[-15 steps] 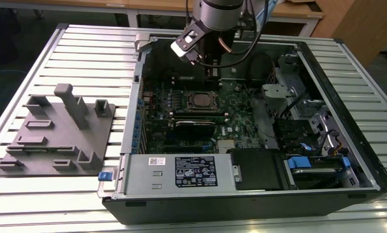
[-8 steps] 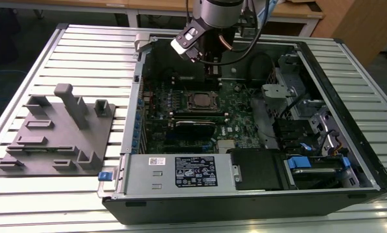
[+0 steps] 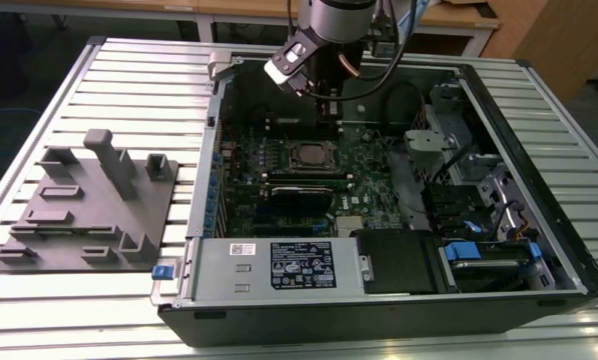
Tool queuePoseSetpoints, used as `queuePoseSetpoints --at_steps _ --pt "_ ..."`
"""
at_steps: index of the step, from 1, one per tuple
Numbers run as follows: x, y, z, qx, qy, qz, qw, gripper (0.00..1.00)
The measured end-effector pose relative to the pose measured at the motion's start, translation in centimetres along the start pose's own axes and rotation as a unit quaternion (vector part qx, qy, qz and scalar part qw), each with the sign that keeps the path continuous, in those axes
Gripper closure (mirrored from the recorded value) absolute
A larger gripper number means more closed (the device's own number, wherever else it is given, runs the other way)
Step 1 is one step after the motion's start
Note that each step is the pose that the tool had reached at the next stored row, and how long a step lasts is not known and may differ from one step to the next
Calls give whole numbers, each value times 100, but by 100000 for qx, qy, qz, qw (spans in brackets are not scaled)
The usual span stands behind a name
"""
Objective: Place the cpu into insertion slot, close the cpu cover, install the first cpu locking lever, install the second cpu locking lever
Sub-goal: 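Install the first cpu locking lever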
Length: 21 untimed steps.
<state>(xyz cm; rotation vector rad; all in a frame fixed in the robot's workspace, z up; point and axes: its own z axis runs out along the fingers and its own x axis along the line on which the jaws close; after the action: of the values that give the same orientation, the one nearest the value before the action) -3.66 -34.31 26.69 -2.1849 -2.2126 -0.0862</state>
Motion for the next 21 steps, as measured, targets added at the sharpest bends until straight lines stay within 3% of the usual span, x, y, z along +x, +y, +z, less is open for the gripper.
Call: queuePoseSetpoints --at_steps 21 --pt "0 -2 0 137 40 -2263 99974 89"
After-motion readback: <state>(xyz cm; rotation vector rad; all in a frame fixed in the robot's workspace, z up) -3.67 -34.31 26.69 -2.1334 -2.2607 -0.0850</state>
